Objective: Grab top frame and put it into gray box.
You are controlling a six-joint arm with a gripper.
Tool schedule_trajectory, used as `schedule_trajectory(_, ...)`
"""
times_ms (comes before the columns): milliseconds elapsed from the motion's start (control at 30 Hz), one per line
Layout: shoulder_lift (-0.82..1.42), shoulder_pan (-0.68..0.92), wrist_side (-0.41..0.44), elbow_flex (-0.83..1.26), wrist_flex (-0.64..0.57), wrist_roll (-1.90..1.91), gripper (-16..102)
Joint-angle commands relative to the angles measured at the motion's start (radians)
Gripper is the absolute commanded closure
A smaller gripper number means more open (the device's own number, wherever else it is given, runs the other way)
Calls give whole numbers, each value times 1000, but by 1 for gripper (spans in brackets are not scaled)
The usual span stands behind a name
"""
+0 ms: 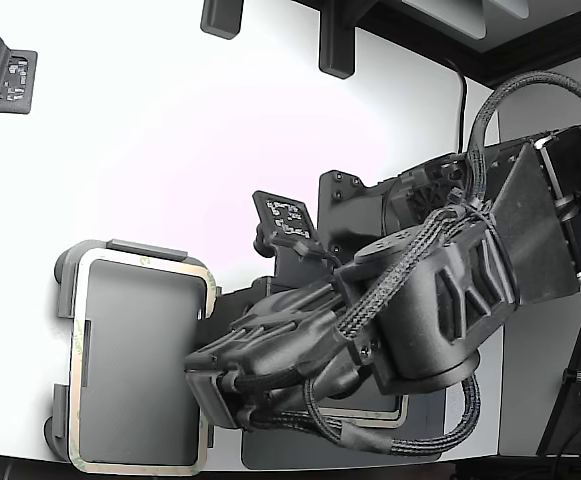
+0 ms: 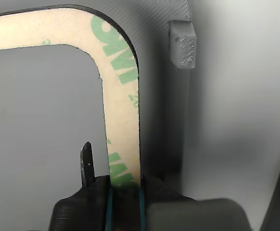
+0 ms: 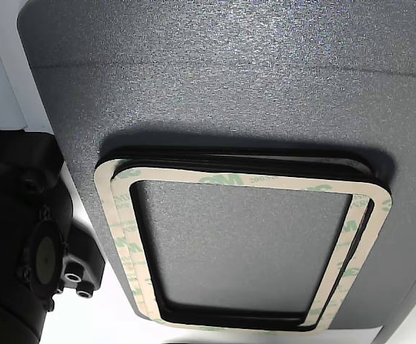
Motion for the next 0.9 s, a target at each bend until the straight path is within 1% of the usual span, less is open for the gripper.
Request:
schedule_trajectory(0, 20, -15, 0, -20, 12, -3, 99)
schedule_trajectory(433, 15, -18, 12, 0, 12, 8, 99)
schedule_trajectory(867, 5, -32, -3, -2, 12, 6, 99)
